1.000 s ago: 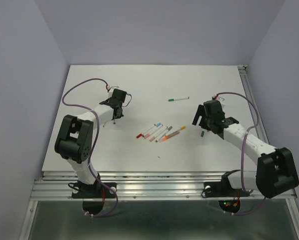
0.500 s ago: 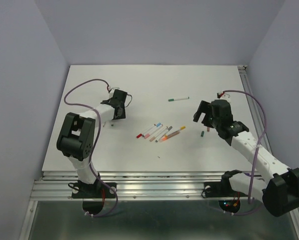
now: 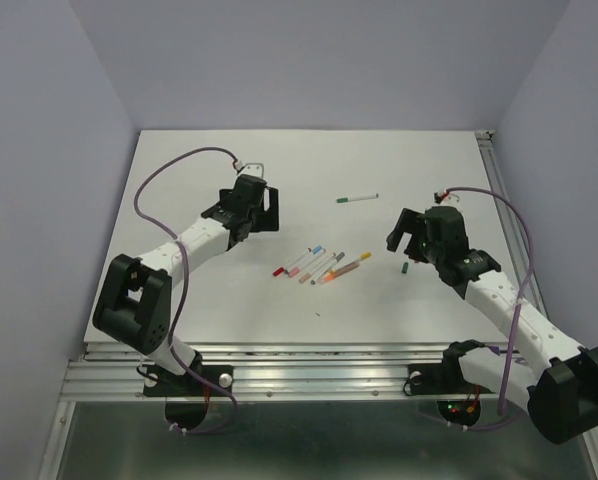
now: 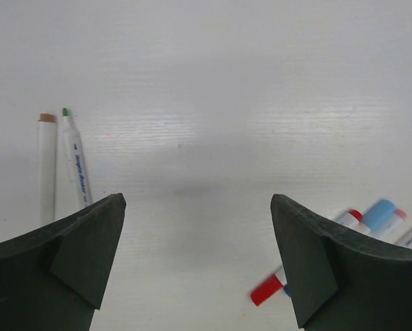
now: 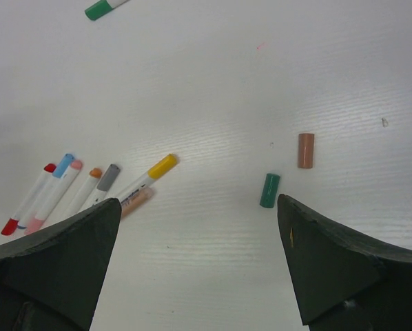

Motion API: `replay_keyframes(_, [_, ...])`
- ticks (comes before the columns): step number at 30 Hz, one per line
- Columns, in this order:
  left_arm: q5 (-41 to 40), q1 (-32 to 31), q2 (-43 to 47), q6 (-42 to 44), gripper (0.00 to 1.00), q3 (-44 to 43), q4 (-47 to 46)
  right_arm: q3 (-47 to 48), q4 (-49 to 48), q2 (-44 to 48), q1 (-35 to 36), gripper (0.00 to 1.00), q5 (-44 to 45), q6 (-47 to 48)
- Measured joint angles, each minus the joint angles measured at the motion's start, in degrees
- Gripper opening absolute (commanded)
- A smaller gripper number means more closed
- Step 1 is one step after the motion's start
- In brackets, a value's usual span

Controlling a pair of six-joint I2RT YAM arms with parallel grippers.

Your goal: Open the pen caps

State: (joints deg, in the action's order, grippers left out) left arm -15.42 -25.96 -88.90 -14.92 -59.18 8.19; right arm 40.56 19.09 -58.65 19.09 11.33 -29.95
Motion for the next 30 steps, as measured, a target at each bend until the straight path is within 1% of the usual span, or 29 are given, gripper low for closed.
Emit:
replay_keyframes(3, [2.14, -3.28, 0.94, 0.26, 0.99, 1.68, -1.2, -0.81, 0.0, 0.09, 0.0, 1.0, -0.74, 0.09])
replay_keyframes(7, [2.93, -7.41, 0.9, 0.33, 0.99, 4.66, -0.96, -1.33, 0.0, 0.09, 0.0, 1.0, -1.64, 0.22])
replay_keyframes(10, [3.52, -9.27, 0.46, 0.33, 0.99, 5.22, -0.66, -1.42, -0.24, 0.09, 0.0, 1.0, -2.45, 0.35])
replay_keyframes(13, [4.11, -9.92, -0.76, 0.55, 0.99, 5.18, -0.96, -1.73, -0.31, -0.07, 0.0, 1.0, -3.04, 0.42])
replay_keyframes(20, [4.94, -11.87, -6.73, 1.6, 0.99, 3.26, -0.76, -2.05, -0.24, -1.05, 0.0, 1.0, -3.85, 0.5])
replay_keyframes(30, [4.0, -13.05, -10.29, 2.47, 0.99, -1.88, -0.63, -2.05, -0.24, -1.05, 0.0, 1.0, -4.37, 0.63])
